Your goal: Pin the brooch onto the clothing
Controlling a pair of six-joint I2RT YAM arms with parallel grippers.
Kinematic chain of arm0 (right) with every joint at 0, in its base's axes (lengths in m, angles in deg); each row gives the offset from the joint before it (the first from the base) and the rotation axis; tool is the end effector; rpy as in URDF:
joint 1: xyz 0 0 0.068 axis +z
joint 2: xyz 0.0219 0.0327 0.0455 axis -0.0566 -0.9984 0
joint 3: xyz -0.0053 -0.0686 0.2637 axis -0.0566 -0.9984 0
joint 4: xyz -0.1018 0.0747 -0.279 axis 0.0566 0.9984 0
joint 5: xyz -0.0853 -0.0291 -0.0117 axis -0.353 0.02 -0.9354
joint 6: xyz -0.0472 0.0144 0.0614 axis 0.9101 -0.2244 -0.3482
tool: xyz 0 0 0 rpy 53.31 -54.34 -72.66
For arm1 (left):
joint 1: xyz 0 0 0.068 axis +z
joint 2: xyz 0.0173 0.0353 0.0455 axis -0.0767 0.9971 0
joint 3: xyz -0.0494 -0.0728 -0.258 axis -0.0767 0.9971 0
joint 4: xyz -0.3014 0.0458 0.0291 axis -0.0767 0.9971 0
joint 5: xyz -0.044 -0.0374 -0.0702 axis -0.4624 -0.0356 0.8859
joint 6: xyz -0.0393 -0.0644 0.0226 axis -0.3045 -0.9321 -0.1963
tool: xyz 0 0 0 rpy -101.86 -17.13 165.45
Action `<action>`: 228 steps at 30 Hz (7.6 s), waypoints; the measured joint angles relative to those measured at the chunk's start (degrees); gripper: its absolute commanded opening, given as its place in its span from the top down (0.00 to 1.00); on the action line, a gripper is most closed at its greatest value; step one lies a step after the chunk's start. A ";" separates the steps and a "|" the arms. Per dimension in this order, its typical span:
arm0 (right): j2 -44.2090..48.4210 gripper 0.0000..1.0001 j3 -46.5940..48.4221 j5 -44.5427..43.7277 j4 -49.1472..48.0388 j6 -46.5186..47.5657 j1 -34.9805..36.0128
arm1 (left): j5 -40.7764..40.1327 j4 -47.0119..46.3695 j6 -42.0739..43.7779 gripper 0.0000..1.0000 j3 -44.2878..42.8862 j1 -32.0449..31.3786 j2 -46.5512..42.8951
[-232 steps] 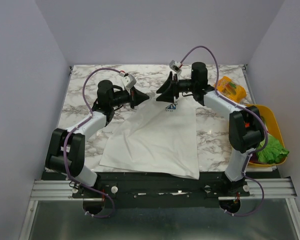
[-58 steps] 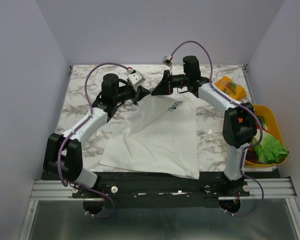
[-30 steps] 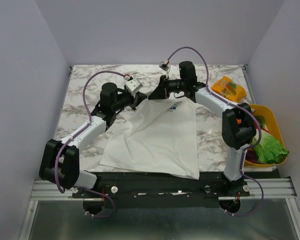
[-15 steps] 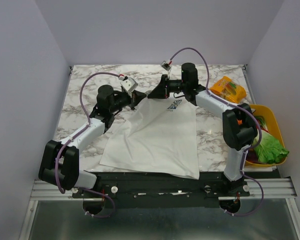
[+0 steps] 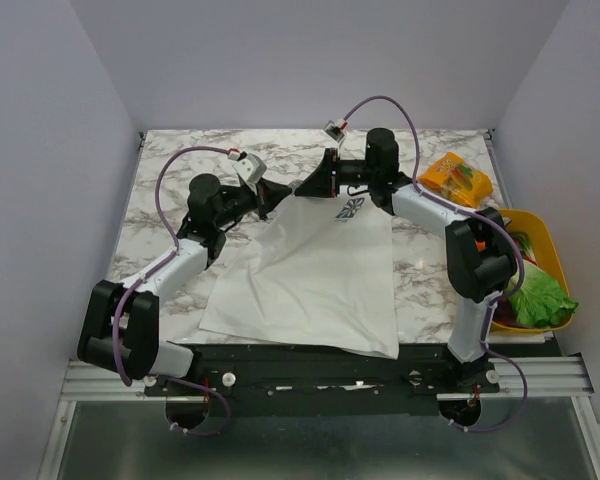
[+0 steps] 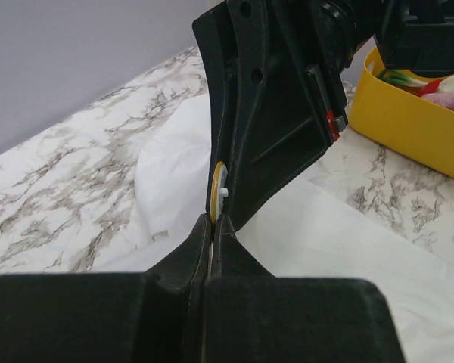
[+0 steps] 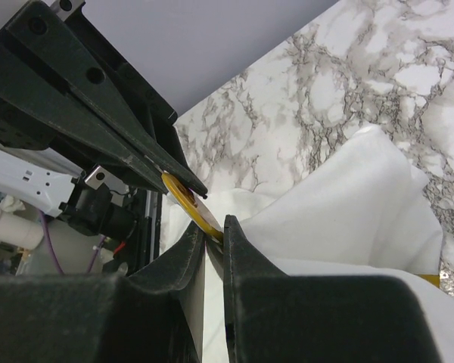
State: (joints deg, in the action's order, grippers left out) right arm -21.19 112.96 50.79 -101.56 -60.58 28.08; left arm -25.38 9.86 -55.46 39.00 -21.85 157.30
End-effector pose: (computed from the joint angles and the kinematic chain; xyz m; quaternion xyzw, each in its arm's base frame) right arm 0.4310 0.2645 0.2489 -0.3218 0.6541 0.5903 0.3467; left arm 0.3437 -0.1532 0.2647 0.2939 0.6354 -0.3805 0.6042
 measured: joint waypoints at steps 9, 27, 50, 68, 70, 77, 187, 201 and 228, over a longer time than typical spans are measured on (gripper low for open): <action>0.00 0.72 -1.05 0.26 -2.86 -1.95 0.00 | 0.09 -3.34 -2.27 1.00 1.70 0.50 -0.02; 8.41 0.00 -4.96 -12.63 0.85 3.87 -3.45 | -21.79 10.99 -1.14 1.00 -4.37 1.01 0.15; 34.25 0.00 -30.47 -38.23 30.32 5.81 -3.43 | -71.23 39.80 10.99 0.69 -30.16 -7.32 24.76; 50.25 0.00 -43.76 -49.75 42.03 2.14 -3.43 | -67.78 41.33 10.21 0.01 -21.68 -12.00 6.05; 50.71 0.00 -43.76 -50.40 42.47 1.92 -3.43 | -63.93 40.61 7.37 0.01 -19.32 -10.86 1.07; 50.66 0.00 -43.76 -51.89 45.29 1.86 -3.43 | -48.09 37.42 -7.43 0.01 -4.92 0.35 -13.38; 29.75 0.99 -27.54 -43.01 48.04 -3.80 -14.84 | -30.21 77.02 -59.56 0.32 21.92 -25.83 -26.21; 29.75 0.99 -27.85 -41.68 47.63 -2.89 -14.84 | -30.40 67.60 -64.61 1.00 25.18 -26.99 -24.06; 61.53 0.99 -7.02 -27.28 50.97 4.48 -14.84 | -64.48 77.92 -27.17 1.00 -42.05 -26.75 -27.54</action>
State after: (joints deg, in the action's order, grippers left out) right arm 40.34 105.94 23.52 -50.59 -56.10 13.24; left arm -89.86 87.78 -82.63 -3.05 -48.60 129.76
